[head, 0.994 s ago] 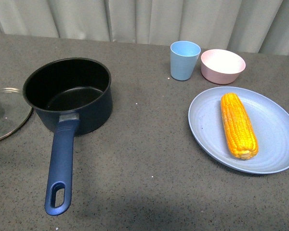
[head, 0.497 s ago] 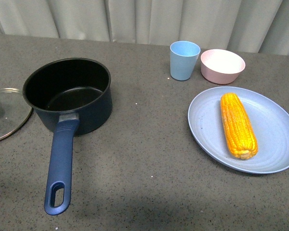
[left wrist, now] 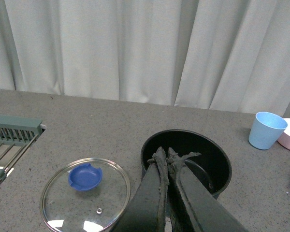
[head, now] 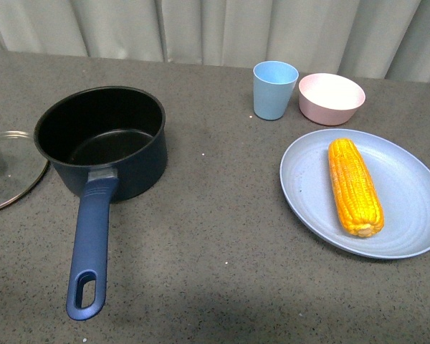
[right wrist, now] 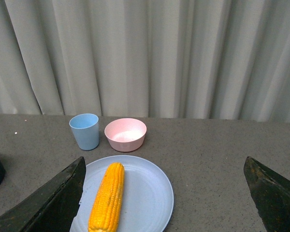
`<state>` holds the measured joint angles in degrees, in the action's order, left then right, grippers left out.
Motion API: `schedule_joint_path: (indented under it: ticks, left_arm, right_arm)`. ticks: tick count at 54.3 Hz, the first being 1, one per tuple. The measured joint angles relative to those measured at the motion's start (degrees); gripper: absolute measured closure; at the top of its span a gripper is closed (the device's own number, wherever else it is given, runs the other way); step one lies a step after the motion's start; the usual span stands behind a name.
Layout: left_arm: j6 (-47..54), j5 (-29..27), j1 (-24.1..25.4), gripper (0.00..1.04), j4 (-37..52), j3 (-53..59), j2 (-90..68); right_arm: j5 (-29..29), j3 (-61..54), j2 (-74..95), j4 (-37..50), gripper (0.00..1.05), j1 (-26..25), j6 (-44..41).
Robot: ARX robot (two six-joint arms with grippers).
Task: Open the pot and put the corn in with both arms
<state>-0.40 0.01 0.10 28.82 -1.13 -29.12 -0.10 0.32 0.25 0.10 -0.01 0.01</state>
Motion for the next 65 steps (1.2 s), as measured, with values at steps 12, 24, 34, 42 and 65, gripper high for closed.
schedule_joint_path:
  ticks: [12,24,34,42,65]
  left_arm:
    - [0.00,-0.02,0.00,1.01,-5.92,0.00,6.29]
    - [0.00,-0.02,0.00,1.01,-11.34,0.00,11.87]
    - [0.00,-0.02,0.00,1.01,-14.91,0.00,15.45]
    - [0.00,-0.02,0.00,1.01,-17.49,0.00,18.03]
    - [-0.02,-0.02,-0.02,0.94,-28.70,0.00,28.79]
  right_arm:
    - [0.00,0.00,0.00,0.00,0.09,0.00,0.00]
    - [0.00,0.00,0.00,0.00,0.09,0.00,0.00]
    - [0.00,0.00,0.00,0.00,0.09,0.00,-0.02]
    - [0.00,0.00,0.00,0.00,0.09,0.00,0.00]
    - [0.02,0.00,0.00,0.00,0.09,0.00,0.00]
